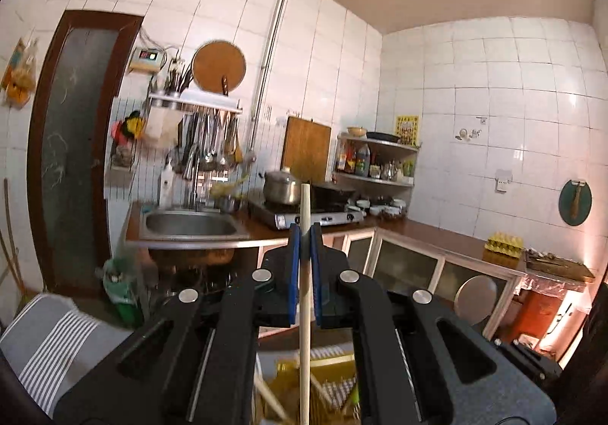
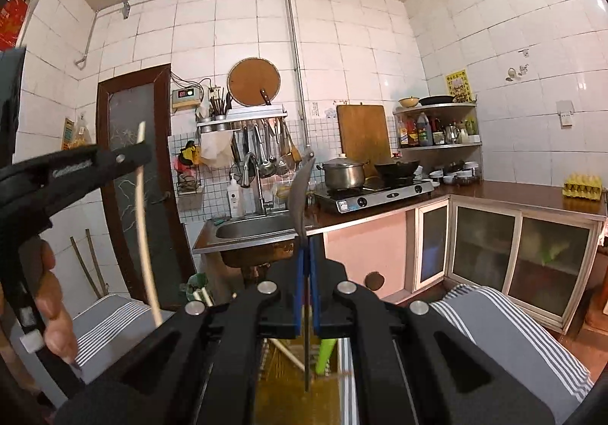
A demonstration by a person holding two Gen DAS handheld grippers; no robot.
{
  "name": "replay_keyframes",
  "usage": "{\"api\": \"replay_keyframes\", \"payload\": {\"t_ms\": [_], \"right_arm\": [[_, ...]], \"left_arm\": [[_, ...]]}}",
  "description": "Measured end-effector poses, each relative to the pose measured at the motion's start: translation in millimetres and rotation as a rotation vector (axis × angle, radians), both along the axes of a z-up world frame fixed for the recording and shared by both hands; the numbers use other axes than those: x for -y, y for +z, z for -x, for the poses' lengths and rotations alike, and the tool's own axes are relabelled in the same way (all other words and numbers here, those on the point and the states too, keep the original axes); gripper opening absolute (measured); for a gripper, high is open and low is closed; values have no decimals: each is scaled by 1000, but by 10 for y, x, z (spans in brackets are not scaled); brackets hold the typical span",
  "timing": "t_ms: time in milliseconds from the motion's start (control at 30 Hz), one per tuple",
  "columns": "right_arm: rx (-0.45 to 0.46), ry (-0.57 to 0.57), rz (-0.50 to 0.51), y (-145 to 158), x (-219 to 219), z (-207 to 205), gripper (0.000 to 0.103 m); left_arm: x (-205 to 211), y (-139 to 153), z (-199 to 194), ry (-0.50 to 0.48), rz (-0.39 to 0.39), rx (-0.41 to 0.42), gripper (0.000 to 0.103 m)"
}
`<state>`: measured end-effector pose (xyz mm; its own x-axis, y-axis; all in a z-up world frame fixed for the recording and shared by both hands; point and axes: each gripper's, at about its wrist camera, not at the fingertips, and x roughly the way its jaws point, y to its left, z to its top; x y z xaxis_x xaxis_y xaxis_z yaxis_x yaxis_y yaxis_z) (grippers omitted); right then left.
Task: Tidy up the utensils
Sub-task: 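Lower the spoon and chopstick into the yellow holder and open both grippers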
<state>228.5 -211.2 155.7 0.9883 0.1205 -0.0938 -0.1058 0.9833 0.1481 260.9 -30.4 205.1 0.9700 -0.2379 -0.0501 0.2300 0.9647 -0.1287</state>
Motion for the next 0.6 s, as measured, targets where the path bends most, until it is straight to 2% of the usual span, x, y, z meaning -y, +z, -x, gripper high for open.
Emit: {"api": "replay_keyframes", "payload": {"t_ms": [267, 600], "right_arm": [[-58, -15, 19, -284, -58, -457, 3], [-129, -41, 59, -558, -95, -656, 3]], "left_arm": [[208, -377, -433, 32, -12, 16, 5], [152, -792, -668, 60, -24, -60, 5]]}}
